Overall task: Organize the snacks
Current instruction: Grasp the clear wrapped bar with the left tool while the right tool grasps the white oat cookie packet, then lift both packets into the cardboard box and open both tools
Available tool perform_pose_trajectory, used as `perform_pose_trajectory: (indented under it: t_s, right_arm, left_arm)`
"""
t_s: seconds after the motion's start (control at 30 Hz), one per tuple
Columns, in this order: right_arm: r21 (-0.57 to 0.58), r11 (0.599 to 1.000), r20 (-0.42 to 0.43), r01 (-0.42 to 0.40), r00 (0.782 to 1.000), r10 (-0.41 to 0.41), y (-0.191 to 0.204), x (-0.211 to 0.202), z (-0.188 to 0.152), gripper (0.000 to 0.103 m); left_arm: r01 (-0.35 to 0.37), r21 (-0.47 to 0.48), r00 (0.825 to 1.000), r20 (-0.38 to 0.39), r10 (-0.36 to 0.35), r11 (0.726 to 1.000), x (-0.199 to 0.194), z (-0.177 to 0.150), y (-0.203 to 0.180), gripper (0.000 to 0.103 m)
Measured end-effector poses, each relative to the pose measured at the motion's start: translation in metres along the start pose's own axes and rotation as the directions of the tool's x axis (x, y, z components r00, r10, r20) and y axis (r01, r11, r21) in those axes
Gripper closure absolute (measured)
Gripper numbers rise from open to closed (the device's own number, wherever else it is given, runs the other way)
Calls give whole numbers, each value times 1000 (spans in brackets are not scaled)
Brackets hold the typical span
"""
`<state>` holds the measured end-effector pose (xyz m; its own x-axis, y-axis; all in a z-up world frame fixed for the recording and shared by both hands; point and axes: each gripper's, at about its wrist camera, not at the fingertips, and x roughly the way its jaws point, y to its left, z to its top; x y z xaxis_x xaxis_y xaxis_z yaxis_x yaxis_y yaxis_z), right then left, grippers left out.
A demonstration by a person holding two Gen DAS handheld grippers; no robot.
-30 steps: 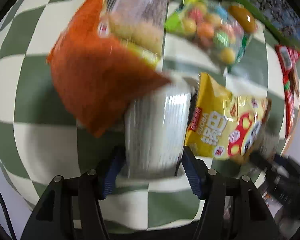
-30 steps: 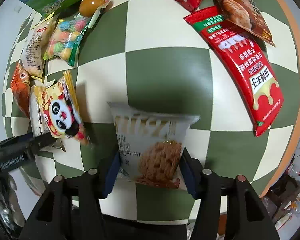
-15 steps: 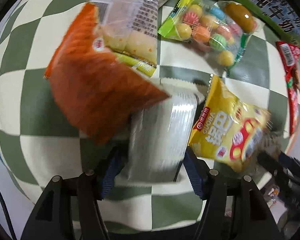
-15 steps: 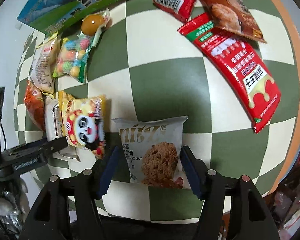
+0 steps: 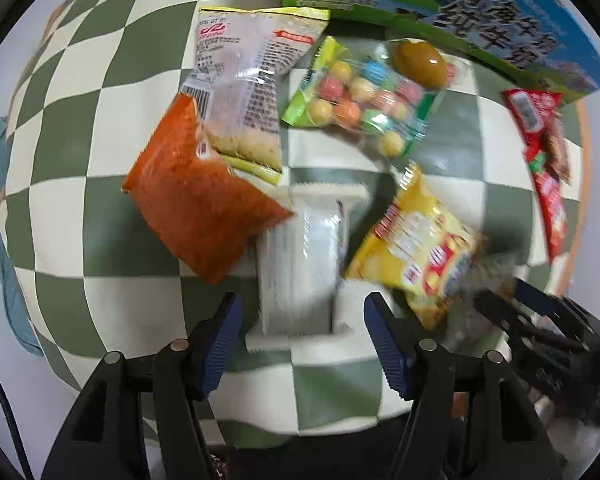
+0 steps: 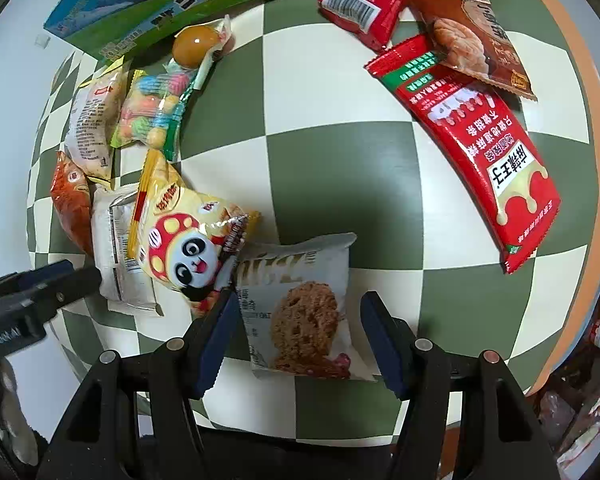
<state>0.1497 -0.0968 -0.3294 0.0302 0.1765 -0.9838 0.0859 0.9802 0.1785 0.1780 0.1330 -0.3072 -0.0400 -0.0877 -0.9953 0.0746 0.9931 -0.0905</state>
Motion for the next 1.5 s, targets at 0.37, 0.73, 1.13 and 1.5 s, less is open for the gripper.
perform_pose_trajectory:
  t_s: [0.37,0.73,1.13,1.5]
  right_arm:
    - [-123,984,24,130,992,-128,14,21,0,46]
    - [-65,997,-31,35,999,-37,-11,23,0,50]
    - [-31,999,33,-28,999,29,-27,-26,20,57]
    - [-71,985,238,-159,956,172,-17,-149,88,57]
  left_arm:
    - [-25,-52,999,-29,23,998,38,-1,4,45]
    - [-27,-109,998,-56,21,994,46,-30,-11,45]
    - [66,-69,997,54,-63,995,-43,-8,-41,46]
    - [204,20,949,239,-203,979,-158,82,-74,46]
